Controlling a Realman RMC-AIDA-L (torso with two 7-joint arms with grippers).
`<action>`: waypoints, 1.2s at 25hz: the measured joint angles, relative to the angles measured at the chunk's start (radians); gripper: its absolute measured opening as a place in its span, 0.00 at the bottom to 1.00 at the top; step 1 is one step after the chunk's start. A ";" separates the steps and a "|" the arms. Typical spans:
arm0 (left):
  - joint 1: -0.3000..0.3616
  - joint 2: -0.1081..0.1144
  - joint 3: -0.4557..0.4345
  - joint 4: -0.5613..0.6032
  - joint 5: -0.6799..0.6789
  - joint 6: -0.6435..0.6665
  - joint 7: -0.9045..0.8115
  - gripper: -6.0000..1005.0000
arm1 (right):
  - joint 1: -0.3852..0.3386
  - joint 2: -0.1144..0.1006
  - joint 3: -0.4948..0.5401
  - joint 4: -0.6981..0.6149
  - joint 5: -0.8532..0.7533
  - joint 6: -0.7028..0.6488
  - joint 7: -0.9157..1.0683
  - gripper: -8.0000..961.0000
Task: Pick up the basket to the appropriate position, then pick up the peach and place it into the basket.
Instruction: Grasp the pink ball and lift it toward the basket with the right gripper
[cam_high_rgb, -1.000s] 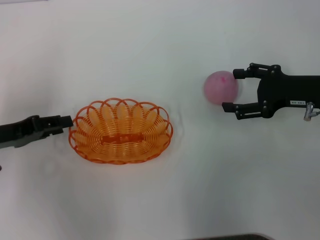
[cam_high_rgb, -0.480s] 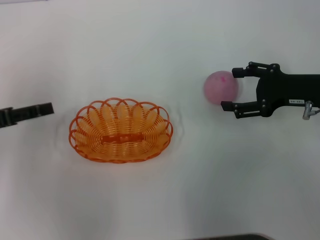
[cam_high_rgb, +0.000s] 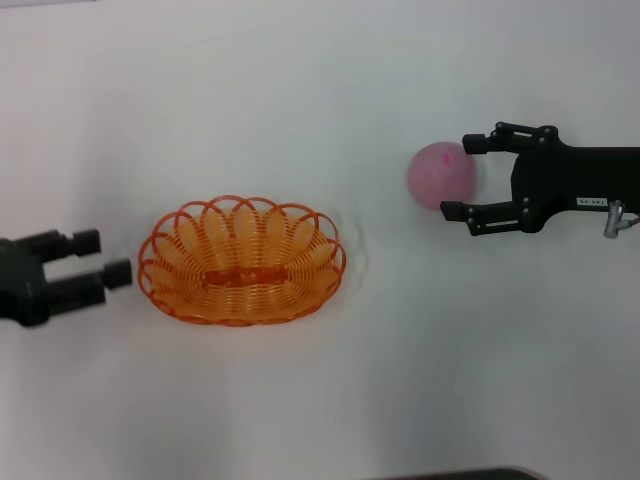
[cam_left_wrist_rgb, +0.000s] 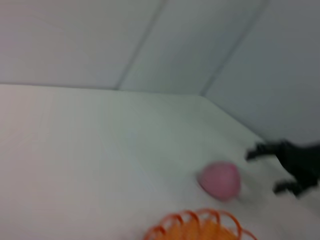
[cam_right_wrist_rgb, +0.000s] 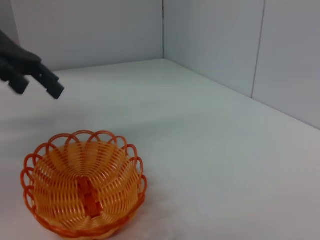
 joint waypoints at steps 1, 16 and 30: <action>0.008 -0.003 0.012 -0.003 0.000 0.003 0.040 0.72 | 0.000 0.000 0.000 0.000 0.000 0.000 0.000 0.91; 0.062 -0.011 0.028 -0.071 0.020 0.022 0.427 0.80 | -0.005 0.000 0.000 0.000 0.000 0.000 0.000 0.91; 0.072 -0.012 0.031 -0.118 0.100 -0.013 0.540 0.80 | -0.008 0.000 0.006 0.000 -0.001 -0.003 0.000 0.90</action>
